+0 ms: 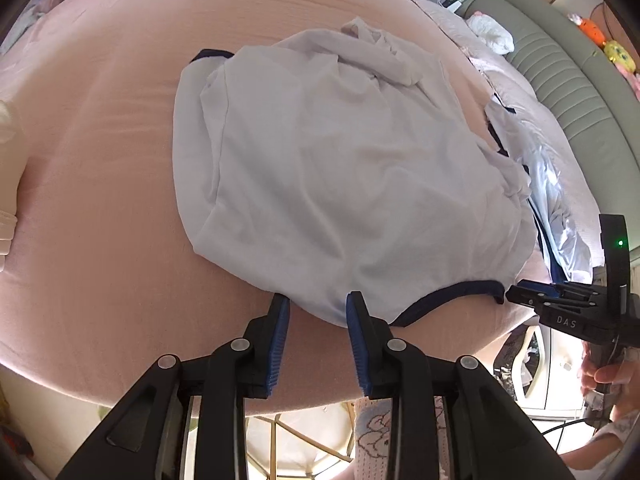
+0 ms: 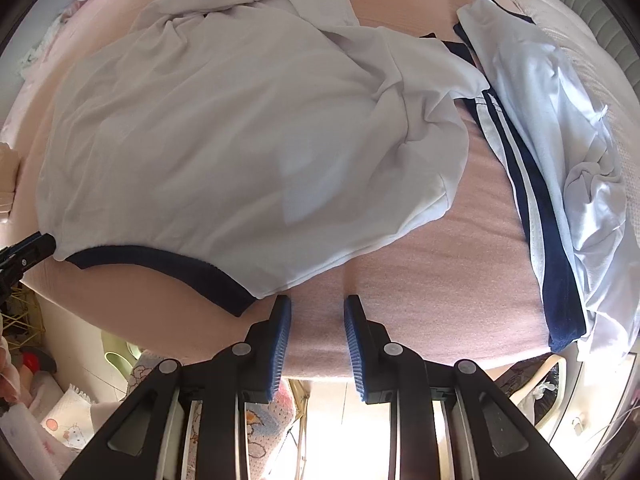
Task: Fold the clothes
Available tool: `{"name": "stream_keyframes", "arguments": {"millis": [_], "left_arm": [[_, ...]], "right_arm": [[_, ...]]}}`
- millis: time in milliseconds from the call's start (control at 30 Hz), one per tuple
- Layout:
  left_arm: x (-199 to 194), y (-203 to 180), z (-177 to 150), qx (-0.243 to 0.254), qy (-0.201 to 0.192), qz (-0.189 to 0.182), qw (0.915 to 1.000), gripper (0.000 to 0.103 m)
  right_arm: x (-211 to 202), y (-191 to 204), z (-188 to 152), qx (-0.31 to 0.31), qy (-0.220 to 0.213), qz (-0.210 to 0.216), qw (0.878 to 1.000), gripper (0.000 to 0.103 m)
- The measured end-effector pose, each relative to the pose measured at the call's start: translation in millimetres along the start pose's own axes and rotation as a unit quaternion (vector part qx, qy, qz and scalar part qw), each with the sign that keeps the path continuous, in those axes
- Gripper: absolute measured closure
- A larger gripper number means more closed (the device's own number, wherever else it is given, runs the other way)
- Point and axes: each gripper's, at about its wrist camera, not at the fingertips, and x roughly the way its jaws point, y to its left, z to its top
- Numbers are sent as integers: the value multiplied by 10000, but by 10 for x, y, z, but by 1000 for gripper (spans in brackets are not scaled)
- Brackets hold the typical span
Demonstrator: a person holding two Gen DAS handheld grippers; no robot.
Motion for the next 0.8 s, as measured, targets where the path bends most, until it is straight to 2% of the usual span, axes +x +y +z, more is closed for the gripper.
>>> {"name": "stream_keyframes", "arguments": {"millis": [33, 67, 100, 133, 167, 267, 433, 533, 600, 700, 800], "left_arm": [[-46, 10, 16, -76, -45, 52, 9999, 62], [-87, 15, 24, -130, -100, 98, 9998, 46], [-139, 24, 21, -166, -222, 114, 9996, 38], [-195, 30, 18, -177, -374, 171, 9990, 37], [-246, 37, 23, -166, -501, 253, 9983, 37], [-247, 127, 20, -68, -444, 434, 9980, 37], [-49, -31, 221, 170, -431, 649, 9968, 37], [-39, -75, 256, 286, -391, 685, 9965, 37], [-49, -70, 294, 256, -337, 585, 9974, 37], [-65, -52, 375, 248, -256, 490, 9982, 37], [-98, -72, 476, 497, -293, 742, 9956, 37]], "right_arm": [[-24, -29, 10, 3, -27, 7, 10000, 71], [-44, -62, 17, 21, -46, 4, 10000, 65], [-61, -98, 23, 54, -57, -37, 10000, 45], [-81, -133, 25, 85, -83, -102, 9999, 30], [-105, -162, 26, 100, -122, -149, 9998, 28], [-177, -221, 36, 104, -206, -187, 9996, 28], [-268, -315, 64, 37, -278, -205, 9994, 28], [-285, -349, 92, -53, -249, -263, 9993, 28], [-298, -382, 115, -109, -201, -248, 9994, 28], [-334, -471, 176, -204, -100, -58, 9997, 28], [-424, -575, 279, -419, -62, 88, 9991, 28]]}}
